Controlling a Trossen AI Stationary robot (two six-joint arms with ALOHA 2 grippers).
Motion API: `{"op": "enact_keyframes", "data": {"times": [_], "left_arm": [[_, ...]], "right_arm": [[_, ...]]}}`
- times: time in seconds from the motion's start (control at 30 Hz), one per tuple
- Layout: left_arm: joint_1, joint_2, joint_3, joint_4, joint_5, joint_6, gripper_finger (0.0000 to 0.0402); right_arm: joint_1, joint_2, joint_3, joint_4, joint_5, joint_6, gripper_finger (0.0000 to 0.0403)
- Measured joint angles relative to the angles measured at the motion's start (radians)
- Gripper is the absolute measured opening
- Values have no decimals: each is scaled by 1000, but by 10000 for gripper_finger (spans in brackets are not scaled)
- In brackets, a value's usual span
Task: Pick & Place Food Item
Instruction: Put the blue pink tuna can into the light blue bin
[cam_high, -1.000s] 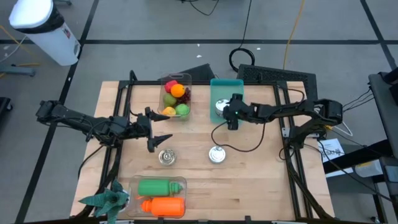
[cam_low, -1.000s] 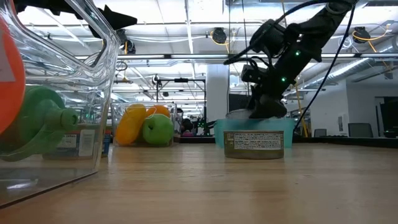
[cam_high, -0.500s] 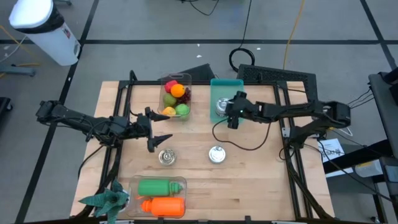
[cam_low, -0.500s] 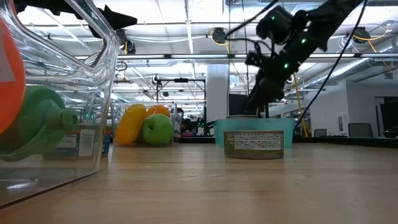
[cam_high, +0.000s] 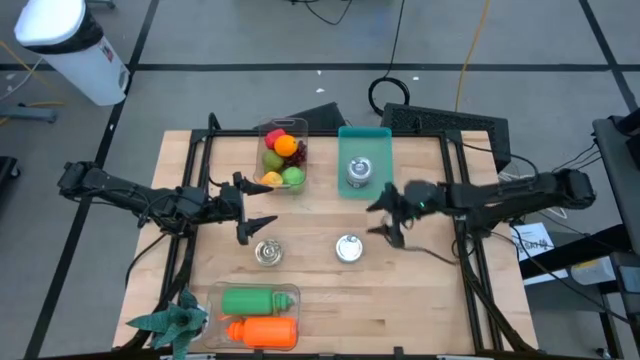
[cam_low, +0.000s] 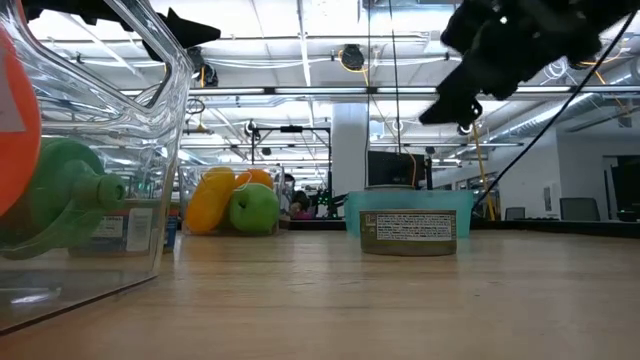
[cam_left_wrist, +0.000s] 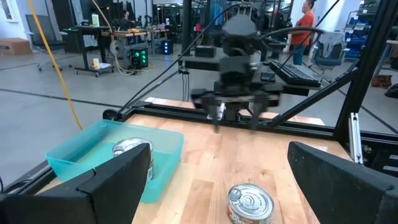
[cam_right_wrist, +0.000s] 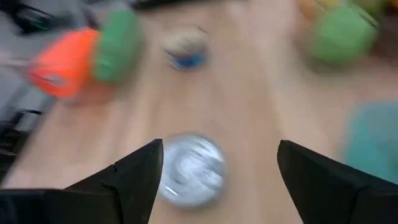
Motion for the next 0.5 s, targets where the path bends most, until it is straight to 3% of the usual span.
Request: {"op": "enact_keyframes", "data": {"times": [0.2,0.5], "left_arm": [[0,0,0,8,0,-19,390],[0,0,0,4,1,-150,390]], "right_arm": [[144,17,-162,421,59,-3,297],[189,26,-193,470,60,-67,297]]}}
